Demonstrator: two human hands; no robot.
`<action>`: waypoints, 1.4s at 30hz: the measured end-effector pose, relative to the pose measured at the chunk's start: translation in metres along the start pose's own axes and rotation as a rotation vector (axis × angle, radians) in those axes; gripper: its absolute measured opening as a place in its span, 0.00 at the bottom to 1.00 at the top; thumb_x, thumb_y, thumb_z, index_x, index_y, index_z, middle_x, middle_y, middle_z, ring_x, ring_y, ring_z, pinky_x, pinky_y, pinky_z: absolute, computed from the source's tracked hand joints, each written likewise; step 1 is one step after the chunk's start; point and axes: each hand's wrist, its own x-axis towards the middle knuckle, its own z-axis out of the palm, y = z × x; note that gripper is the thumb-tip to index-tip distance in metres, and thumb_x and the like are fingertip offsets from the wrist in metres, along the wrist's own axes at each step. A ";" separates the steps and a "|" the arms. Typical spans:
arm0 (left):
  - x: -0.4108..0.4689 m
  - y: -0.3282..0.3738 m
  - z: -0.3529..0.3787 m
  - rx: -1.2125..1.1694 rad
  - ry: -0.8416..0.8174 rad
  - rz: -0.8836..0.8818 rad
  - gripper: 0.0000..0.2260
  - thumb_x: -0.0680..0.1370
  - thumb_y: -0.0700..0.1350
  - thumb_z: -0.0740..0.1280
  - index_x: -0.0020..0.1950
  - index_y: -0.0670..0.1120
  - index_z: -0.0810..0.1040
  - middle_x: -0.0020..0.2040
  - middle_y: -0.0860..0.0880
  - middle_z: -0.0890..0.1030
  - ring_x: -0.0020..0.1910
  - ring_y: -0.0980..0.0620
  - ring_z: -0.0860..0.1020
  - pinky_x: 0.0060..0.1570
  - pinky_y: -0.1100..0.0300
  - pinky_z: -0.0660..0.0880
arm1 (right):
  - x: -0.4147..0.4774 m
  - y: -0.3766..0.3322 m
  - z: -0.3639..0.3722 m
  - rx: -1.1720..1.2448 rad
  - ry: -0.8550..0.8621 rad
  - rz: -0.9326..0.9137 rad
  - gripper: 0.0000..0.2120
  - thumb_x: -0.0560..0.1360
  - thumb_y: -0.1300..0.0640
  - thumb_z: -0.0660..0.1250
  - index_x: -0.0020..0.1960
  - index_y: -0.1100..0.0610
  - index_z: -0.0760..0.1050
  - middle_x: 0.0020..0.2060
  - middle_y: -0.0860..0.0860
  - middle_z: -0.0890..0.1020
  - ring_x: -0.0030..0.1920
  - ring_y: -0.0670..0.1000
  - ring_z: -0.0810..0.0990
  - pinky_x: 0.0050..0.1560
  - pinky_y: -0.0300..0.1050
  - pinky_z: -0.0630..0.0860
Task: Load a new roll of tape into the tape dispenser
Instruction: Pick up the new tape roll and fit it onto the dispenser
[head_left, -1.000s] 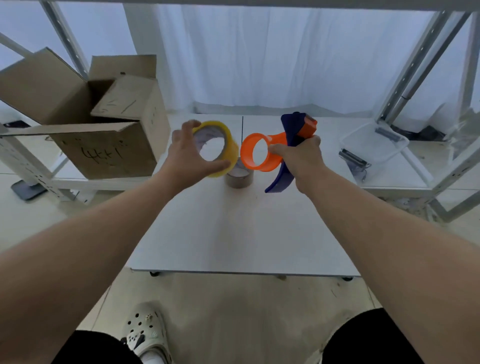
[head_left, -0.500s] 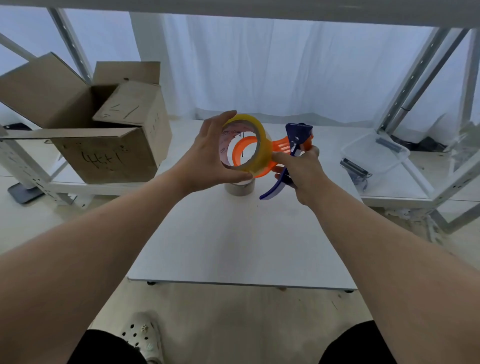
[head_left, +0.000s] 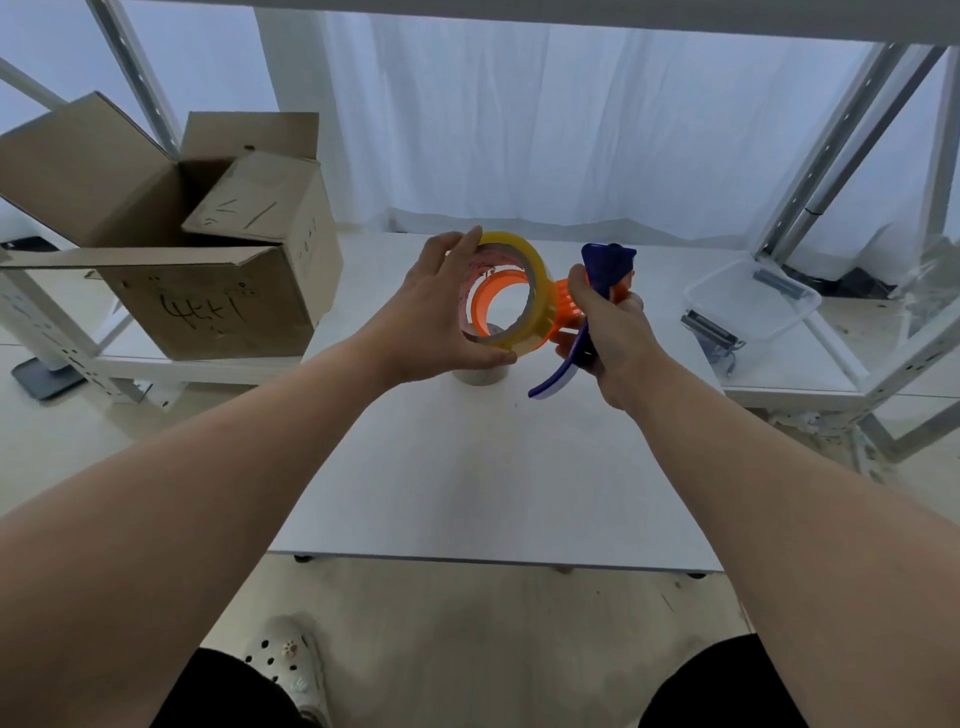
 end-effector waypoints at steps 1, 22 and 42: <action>0.000 0.000 0.000 0.004 -0.007 -0.004 0.52 0.62 0.61 0.76 0.76 0.49 0.49 0.74 0.49 0.56 0.72 0.48 0.59 0.68 0.52 0.65 | 0.000 0.001 0.001 -0.010 0.003 -0.001 0.28 0.74 0.45 0.67 0.68 0.52 0.60 0.57 0.54 0.78 0.53 0.55 0.81 0.45 0.44 0.79; -0.003 0.015 -0.009 0.002 -0.017 0.050 0.42 0.71 0.56 0.71 0.77 0.50 0.50 0.74 0.49 0.60 0.72 0.50 0.60 0.66 0.57 0.61 | -0.003 -0.007 -0.012 0.052 -0.245 -0.184 0.35 0.68 0.66 0.73 0.70 0.54 0.60 0.53 0.53 0.78 0.52 0.56 0.80 0.55 0.51 0.79; 0.006 0.026 -0.014 -0.618 -0.121 -0.536 0.14 0.79 0.58 0.57 0.55 0.48 0.67 0.43 0.51 0.75 0.38 0.53 0.76 0.34 0.64 0.73 | -0.009 -0.002 -0.002 -0.193 -0.456 -0.201 0.49 0.54 0.45 0.81 0.69 0.56 0.64 0.61 0.58 0.78 0.59 0.61 0.79 0.60 0.59 0.77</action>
